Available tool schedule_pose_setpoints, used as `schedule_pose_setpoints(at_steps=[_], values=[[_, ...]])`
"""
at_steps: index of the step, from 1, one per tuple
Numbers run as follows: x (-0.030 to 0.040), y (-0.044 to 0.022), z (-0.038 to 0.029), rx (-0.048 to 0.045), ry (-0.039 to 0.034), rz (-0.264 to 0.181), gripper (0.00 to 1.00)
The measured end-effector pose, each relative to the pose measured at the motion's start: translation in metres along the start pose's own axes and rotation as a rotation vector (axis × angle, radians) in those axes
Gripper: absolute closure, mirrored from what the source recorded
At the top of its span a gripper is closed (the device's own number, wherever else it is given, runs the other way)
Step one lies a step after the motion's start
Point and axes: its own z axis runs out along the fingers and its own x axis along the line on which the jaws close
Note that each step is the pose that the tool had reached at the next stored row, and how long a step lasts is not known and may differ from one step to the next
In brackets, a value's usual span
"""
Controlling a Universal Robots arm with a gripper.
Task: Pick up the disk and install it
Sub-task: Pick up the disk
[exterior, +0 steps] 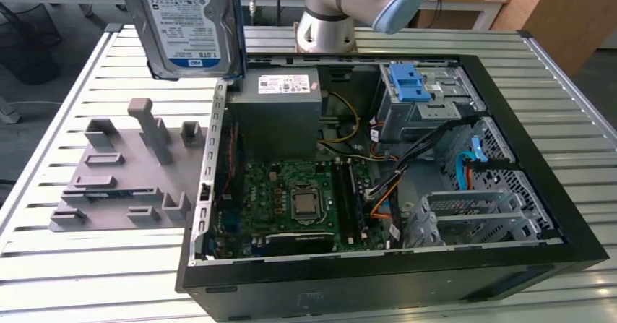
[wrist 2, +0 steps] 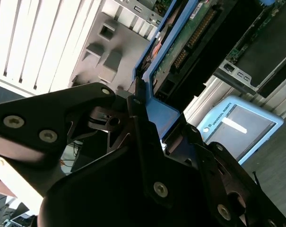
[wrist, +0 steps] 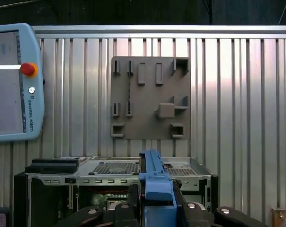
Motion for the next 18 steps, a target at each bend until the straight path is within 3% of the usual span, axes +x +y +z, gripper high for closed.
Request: schedule_pose_setpoints(at_steps=[1,3,4,18], values=[[0.0008,-0.0004,0.0002,0.0056,0.0,0.0,0.64],[0.0018,-0.0014,0.0004,0.0263,-0.0002,-0.001,0.64],[0.0026,-0.0062,0.0015,0.0358,-0.0004,-0.001,0.64],[0.0051,-0.0607,0.019,0.0343,-0.0005,-0.001,0.64]])
